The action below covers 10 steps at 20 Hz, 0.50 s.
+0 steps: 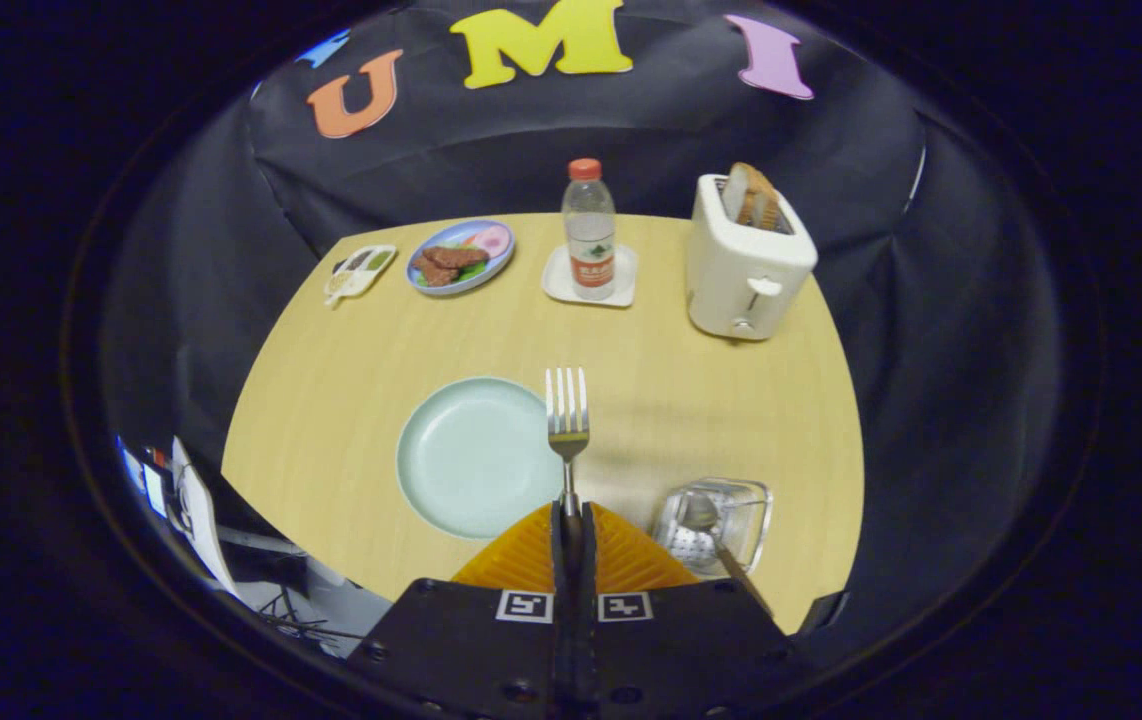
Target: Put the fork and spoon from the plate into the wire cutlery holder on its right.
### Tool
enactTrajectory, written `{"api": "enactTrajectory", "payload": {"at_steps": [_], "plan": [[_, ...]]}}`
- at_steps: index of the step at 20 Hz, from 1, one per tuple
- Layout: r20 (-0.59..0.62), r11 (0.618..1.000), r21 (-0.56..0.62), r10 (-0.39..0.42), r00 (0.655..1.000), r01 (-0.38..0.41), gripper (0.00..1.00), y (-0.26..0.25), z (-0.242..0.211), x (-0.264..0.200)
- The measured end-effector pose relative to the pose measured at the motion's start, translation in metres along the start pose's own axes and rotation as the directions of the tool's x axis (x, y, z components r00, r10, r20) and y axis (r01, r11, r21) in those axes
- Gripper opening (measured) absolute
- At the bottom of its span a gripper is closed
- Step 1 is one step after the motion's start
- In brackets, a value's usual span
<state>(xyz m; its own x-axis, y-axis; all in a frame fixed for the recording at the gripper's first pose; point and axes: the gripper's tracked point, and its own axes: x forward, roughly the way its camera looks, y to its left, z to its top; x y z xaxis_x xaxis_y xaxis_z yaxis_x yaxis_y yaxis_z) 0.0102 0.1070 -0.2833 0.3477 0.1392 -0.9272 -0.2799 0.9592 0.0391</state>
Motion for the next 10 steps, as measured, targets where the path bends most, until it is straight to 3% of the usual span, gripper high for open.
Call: {"api": "enactTrajectory", "payload": {"at_steps": [5, 10], "plan": [[-0.073, 0.997, 0.055, -0.044, 0.996, 0.048, 0.01, -0.068, -0.012, -0.030], [-0.173, 0.995, 0.094, -0.015, 0.985, 0.032, 0.02, -0.089, -0.038, -0.022]]}}
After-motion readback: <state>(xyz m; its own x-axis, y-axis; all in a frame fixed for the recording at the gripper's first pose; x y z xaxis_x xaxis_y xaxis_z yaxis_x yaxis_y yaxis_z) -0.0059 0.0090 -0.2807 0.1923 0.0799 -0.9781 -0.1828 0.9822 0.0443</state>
